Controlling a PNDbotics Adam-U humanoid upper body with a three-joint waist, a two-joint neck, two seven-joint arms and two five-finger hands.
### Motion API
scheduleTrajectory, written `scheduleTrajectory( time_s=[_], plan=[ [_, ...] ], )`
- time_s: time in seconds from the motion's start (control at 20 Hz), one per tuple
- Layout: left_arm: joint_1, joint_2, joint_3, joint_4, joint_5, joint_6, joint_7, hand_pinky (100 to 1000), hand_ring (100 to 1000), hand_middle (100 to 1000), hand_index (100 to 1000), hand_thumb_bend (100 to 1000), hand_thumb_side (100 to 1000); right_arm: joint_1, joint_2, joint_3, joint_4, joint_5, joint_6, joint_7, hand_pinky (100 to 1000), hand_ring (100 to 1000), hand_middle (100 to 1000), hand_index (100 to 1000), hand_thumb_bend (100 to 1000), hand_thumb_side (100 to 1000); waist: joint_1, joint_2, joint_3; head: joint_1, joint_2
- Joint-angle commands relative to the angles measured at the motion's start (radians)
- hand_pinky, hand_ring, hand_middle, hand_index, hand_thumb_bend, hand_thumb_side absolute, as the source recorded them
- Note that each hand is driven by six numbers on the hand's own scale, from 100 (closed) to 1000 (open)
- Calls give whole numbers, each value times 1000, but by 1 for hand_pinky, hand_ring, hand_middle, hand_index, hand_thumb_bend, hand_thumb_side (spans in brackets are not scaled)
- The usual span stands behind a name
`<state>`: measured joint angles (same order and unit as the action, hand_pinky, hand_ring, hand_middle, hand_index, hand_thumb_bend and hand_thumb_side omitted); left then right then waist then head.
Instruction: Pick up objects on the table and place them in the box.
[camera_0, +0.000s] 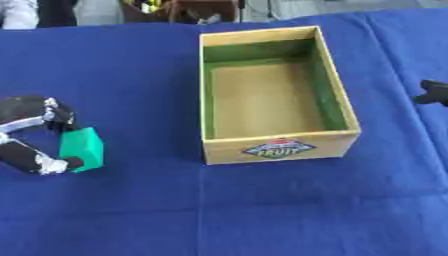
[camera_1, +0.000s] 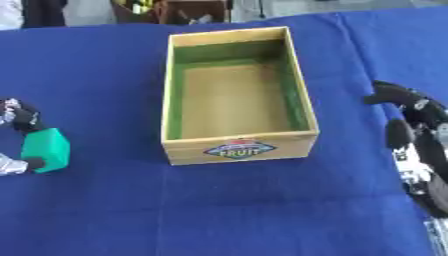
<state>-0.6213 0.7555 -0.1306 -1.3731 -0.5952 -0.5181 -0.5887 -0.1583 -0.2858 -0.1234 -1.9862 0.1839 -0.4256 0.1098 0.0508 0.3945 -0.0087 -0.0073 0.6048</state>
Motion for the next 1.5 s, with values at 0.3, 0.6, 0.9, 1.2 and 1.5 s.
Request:
scheduleTrajectory(
  time_s=[0.3,0.6,0.9,1.2,1.5],
  plan=[
    [-9,53,64,-85,32,-75,-11,426,433,407,527,209,706,1,-11,-8,-14,-5,0,-9,932,893,673,835,100,805,2,-26,9,-7,-6],
    [-24,57,99,-130,42,-45,43,426,460,403,520,178,732,0,-12,-9,-14,-11,2,-13,933,893,673,836,100,806,5,-29,5,-3,-11],
    [-70,28,109,-125,10,-24,87,422,455,386,512,149,758,-9,-15,-7,-14,-30,0,-26,932,890,674,836,100,806,5,-33,-5,5,-20],
    [-147,-20,114,-103,-58,-5,150,420,446,372,506,116,783,-21,-17,-2,-14,-49,1,-36,932,890,673,836,100,810,12,-34,-29,25,-26],
    [-218,-77,119,-57,-119,14,199,420,438,364,497,101,795,-38,-9,4,-14,-61,14,-23,936,891,672,837,100,817,20,-30,-52,55,-38]
  ],
)
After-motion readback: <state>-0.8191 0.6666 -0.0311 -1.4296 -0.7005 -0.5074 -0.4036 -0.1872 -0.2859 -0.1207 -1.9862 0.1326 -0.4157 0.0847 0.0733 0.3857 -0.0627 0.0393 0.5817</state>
